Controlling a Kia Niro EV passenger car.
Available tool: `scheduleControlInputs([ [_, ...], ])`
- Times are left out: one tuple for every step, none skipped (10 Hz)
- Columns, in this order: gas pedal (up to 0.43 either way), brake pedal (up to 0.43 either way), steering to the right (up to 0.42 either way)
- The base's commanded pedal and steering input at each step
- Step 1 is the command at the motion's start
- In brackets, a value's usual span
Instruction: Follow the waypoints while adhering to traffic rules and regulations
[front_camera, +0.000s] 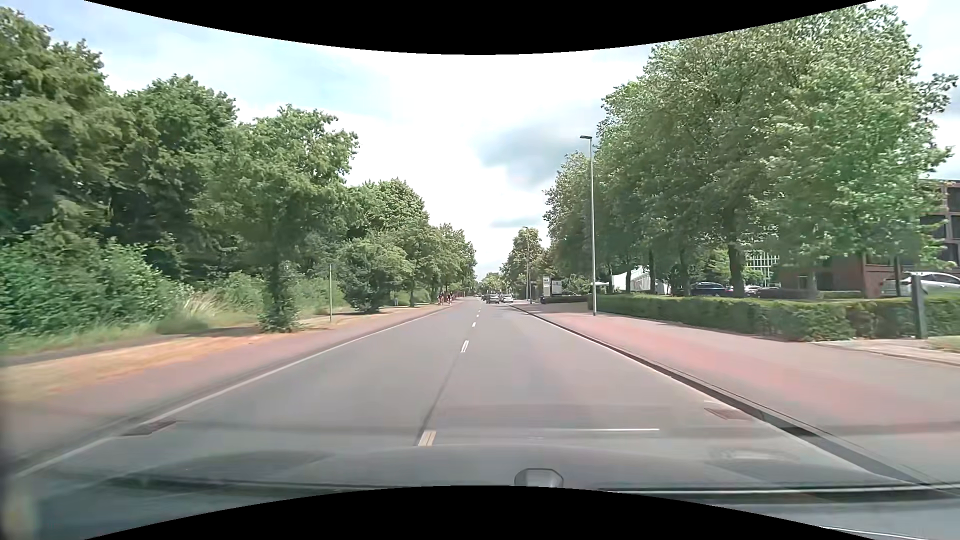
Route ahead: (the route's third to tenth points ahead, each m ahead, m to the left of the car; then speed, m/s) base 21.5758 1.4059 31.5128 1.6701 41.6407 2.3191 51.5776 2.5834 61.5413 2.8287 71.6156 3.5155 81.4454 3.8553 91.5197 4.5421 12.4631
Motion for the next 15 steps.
scheduleControlInputs([
  [0.157,0.018,-0.001],
  [0.157,0.018,-0.001],
  [0.157,0.012,-0.001],
  [0.157,0.018,-0.002],
  [0.157,0.018,-0.002],
  [0.157,0.012,-0.001],
  [0.157,0.018,-0.002],
  [0.157,0.012,-0.003],
  [0.157,0.012,-0.003],
  [0.157,0.018,-0.003],
  [0.157,0.012,-0.003],
  [0.157,0.018,-0.003],
  [0.157,0.012,-0.003],
  [0.157,0.012,-0.003],
  [0.157,0.018,-0.004],
])
